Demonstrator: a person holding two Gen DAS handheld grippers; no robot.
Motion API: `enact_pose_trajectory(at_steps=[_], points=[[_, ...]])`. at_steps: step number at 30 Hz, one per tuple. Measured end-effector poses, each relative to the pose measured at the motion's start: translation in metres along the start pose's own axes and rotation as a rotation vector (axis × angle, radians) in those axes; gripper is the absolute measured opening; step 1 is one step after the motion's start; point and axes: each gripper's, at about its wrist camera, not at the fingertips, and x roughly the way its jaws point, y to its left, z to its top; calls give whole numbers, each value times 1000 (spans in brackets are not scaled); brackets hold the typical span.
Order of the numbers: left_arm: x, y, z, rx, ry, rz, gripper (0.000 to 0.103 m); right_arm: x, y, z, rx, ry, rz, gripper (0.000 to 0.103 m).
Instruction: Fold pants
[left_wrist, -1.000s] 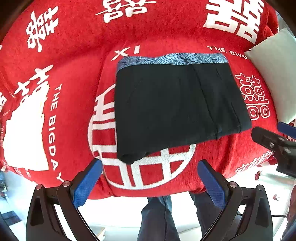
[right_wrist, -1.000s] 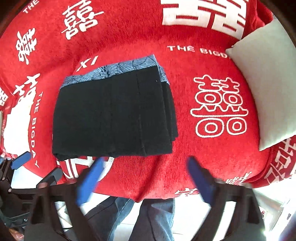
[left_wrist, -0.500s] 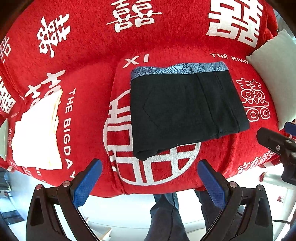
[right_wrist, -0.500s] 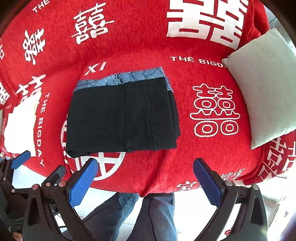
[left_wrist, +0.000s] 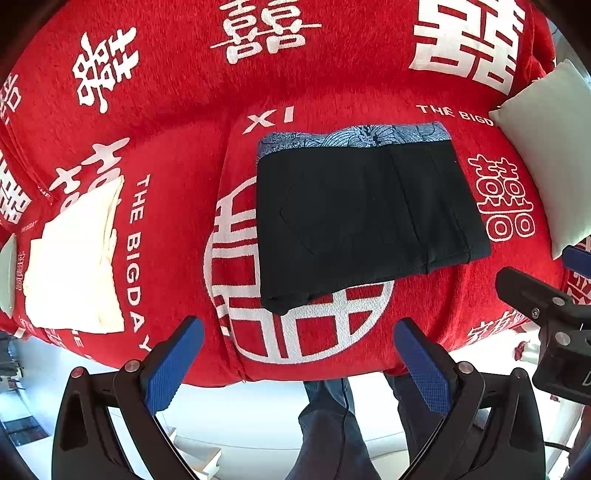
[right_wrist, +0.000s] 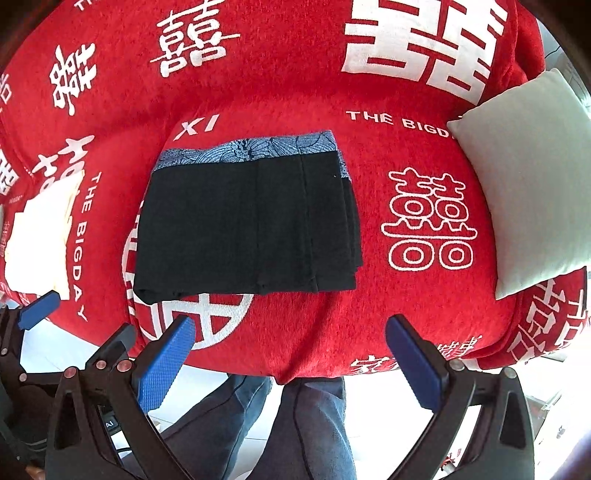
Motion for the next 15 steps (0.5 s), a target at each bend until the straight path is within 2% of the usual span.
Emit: enact_pose_trajectory(at_steps=[15], points=[[-4, -5, -1, 12, -3, 16, 103, -3, 0, 4, -8, -5, 0, 103]])
